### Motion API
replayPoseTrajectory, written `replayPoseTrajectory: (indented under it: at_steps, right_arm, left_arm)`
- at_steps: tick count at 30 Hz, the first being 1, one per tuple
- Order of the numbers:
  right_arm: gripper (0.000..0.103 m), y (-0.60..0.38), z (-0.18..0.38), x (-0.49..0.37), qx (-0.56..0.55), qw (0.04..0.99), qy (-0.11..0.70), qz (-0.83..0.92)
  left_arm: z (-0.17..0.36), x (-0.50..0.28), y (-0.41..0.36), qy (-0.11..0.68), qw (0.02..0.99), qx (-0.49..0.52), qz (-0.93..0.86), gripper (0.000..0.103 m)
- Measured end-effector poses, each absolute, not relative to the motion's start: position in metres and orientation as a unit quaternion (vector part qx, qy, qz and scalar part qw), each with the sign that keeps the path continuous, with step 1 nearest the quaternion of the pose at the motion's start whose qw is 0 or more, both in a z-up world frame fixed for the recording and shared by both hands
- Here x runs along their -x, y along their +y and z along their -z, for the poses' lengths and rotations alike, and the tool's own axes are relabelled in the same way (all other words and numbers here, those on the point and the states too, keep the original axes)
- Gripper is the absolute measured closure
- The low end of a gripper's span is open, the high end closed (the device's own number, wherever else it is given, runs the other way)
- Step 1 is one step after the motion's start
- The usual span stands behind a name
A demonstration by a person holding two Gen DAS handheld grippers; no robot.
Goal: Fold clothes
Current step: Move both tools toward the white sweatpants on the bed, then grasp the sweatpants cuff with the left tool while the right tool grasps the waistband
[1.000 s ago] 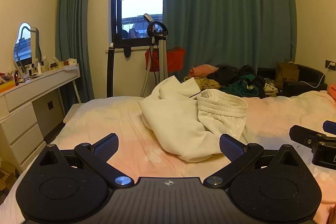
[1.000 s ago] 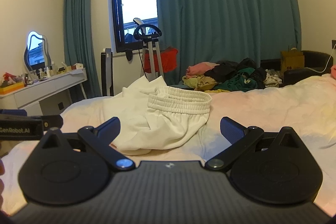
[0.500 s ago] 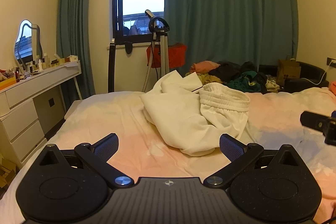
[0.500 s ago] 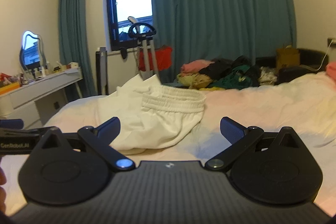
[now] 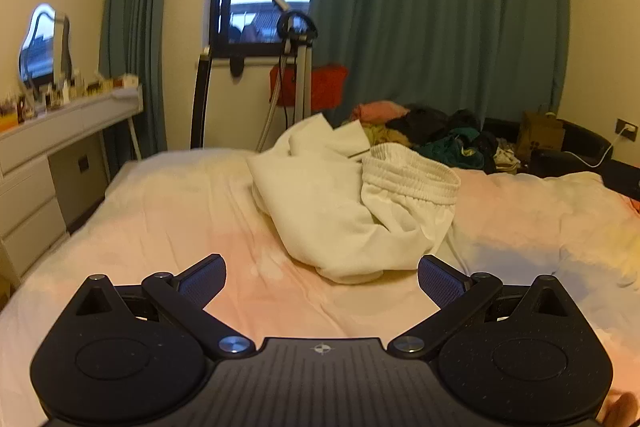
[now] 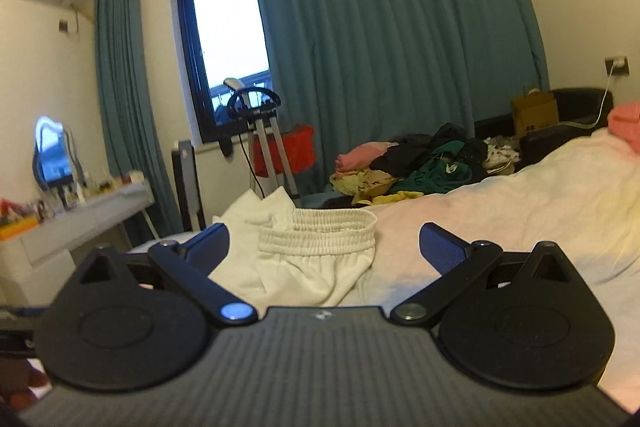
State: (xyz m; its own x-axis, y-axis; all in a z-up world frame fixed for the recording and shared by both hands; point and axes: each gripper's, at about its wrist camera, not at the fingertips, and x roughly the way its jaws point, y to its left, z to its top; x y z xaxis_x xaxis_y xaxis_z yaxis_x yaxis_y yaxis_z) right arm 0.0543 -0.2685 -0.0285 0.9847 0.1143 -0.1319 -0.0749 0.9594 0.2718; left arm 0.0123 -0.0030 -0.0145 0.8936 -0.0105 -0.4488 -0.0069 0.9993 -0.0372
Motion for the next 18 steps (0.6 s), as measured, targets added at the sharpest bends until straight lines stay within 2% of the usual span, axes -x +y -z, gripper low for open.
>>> replayPoseTrajectory:
  at_steps: [4,10,12,14,15,17,18]
  right_arm:
    - [0.000,-0.279,0.032,-0.062,-0.169,0.977,0.072,-0.104]
    - [0.001,-0.274,0.023,-0.062,-0.114,0.986,0.055,-0.105]
    - [0.005,-0.277,0.022,-0.063,-0.117,0.986,0.057,-0.108]
    - [0.020,-0.283,0.025,-0.065,-0.131,0.983,0.066,-0.114]
    - [0.032,-0.285,0.028,-0.066,-0.137,0.981,0.073,-0.117]
    - [0.045,-0.286,0.035,-0.072,-0.142,0.978,0.096,-0.115]
    - [0.062,-0.286,0.038,-0.075,-0.143,0.978,0.105,-0.111]
  left_arm:
    - [0.011,-0.027,-0.007,0.255,0.966,0.034,-0.002,0.000]
    - [0.009,-0.065,-0.023,0.292,0.954,0.055,0.022,0.000]
    - [0.012,-0.084,-0.027,0.300,0.952,0.058,0.025,0.001]
    - [0.017,-0.106,-0.028,0.309,0.948,0.066,0.029,0.001]
    - [0.020,-0.119,-0.028,0.314,0.946,0.075,0.035,0.001]
    - [0.027,-0.146,-0.026,0.322,0.942,0.089,0.040,0.003]
    - [0.030,-0.159,-0.026,0.321,0.942,0.089,0.036,0.003]
